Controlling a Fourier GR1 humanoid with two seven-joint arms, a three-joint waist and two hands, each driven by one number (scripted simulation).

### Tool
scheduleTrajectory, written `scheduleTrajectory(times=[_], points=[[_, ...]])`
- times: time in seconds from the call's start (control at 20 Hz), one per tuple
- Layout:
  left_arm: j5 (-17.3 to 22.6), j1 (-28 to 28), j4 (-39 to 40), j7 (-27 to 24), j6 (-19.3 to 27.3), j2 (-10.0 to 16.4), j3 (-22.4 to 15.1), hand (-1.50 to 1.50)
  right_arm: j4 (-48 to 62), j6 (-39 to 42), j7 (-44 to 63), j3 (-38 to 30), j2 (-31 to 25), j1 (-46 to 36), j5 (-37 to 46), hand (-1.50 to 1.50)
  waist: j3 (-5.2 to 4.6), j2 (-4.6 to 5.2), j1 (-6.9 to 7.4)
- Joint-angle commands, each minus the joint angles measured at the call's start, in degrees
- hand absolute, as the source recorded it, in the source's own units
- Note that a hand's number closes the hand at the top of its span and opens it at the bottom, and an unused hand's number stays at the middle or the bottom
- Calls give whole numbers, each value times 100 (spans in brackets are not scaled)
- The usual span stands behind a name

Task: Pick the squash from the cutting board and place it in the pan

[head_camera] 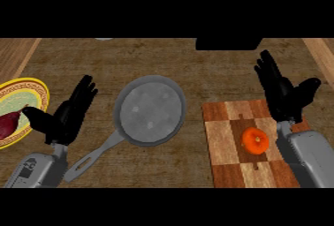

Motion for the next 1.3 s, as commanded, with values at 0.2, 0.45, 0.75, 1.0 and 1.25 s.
scheduleTrajectory(times=[0.2,0.45,0.75,1.0,1.25], points=[[-1171,403,-139,380,808,641,-212,0,-82,-1599,-130,-1342,-96,294,76,-150,15,-44,-74],[-1241,929,-21,341,835,799,-196,0,492,-3412,717,-1717,-45,1550,600,-150,-12,-112,-424],[-1407,1114,-562,668,977,859,-339,0,-588,-3298,2022,-295,-902,3162,1735,-150,-45,-76,-175],[-1492,1410,-1095,696,929,971,-430,0,-1841,-2625,3530,65,-2061,3537,2046,-150,-34,-59,8],[-1609,1255,-930,658,948,788,-445,0,-2970,-1764,5013,243,-2728,3101,1962,-150,-20,-9,45]])
